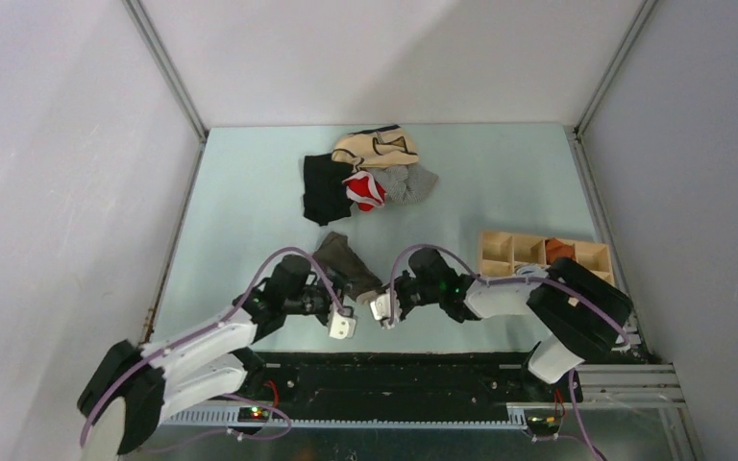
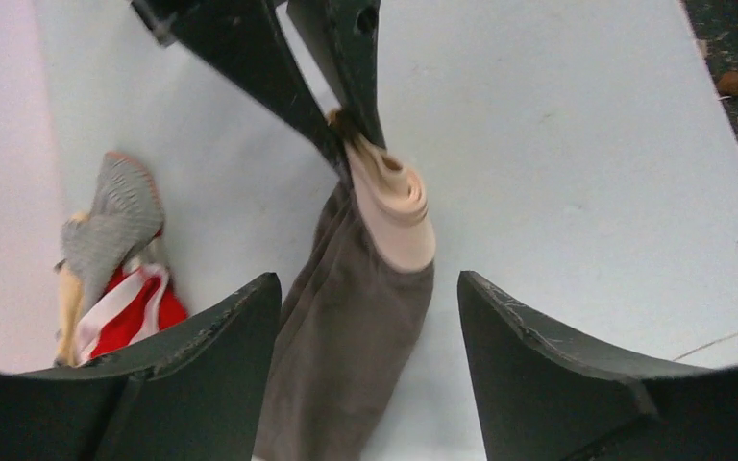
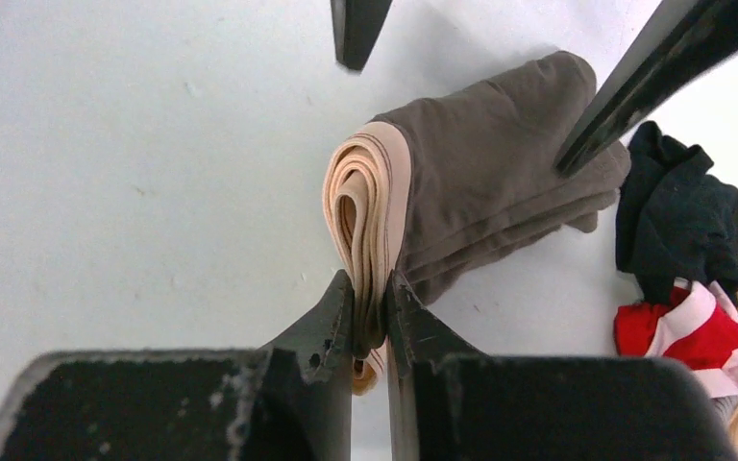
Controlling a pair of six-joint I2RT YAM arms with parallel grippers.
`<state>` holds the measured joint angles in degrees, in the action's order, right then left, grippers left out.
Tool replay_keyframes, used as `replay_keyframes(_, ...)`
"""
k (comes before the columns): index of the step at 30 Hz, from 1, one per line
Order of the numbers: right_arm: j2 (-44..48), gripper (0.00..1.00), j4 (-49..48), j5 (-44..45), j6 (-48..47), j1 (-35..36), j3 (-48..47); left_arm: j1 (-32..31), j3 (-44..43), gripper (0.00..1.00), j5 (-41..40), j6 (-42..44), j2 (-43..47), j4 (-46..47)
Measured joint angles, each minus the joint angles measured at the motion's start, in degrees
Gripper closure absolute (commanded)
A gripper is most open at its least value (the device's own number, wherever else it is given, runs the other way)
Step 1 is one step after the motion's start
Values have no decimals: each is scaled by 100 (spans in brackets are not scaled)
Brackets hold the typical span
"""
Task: Roll the underwear
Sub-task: Roll the underwear to the center of the board.
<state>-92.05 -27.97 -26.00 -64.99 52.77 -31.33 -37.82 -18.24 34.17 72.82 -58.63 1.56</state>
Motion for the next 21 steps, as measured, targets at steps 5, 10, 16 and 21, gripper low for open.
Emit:
replay_keyframes(5, 514, 99, 1755, -354, -551, -365, -608, 87, -232, 27, -382, -1143, 1080, -605)
replay_keyframes(10, 732, 99, 2776, -450, -922, -520, -717, 328, -1362, 55, -988, -3821, 1088, -999)
replay_keyframes(16, 732, 100, 3335, -417, -942, -428, -717, 1620, -1991, 100, -894, -7469, 129, -1215)
replay_keyframes(21, 734, 100, 3486, -284, -767, -219, -717, 2236, -1716, 100, -531, -8977, -625, -1423)
